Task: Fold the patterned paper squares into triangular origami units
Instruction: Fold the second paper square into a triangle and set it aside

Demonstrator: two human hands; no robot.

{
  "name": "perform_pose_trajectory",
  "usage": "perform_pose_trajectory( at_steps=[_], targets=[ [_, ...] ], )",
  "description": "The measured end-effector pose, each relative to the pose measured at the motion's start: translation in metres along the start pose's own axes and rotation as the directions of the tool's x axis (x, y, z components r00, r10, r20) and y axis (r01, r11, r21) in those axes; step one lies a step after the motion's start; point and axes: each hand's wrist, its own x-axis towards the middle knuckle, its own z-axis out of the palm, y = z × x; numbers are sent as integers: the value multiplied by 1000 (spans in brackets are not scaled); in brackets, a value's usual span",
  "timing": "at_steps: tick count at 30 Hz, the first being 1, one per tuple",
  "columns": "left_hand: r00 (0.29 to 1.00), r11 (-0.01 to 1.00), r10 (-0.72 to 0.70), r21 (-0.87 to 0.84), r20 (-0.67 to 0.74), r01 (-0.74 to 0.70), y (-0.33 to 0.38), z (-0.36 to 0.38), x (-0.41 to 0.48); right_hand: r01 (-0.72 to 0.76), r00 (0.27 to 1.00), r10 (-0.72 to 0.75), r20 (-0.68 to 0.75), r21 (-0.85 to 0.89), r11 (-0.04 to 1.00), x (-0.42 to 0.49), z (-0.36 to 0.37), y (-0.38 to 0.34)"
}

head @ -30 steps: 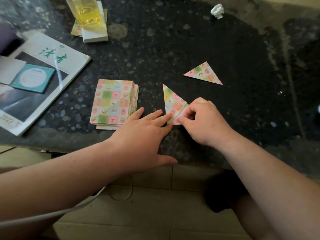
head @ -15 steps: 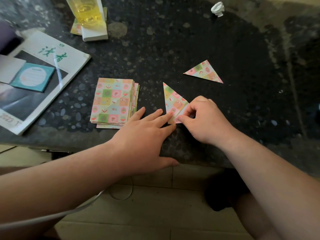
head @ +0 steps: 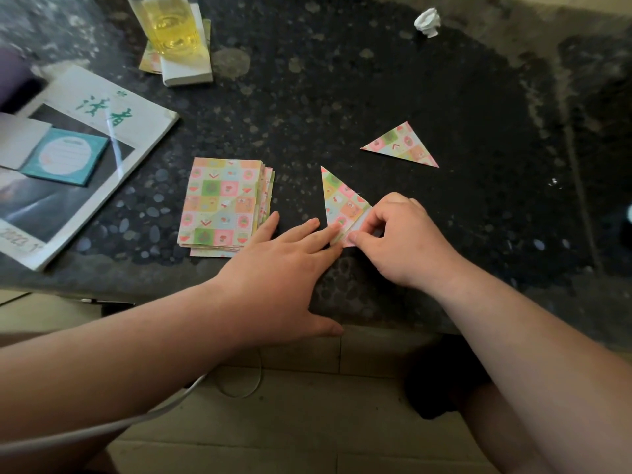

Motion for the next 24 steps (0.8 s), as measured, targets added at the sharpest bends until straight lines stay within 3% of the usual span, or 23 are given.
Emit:
perform_pose_trajectory(
  at_steps=[24],
  targets=[
    [998, 997, 32, 77, -52, -27, 6, -2, 3, 51, 998, -50, -23, 17, 999, 1, -1, 5]
  ],
)
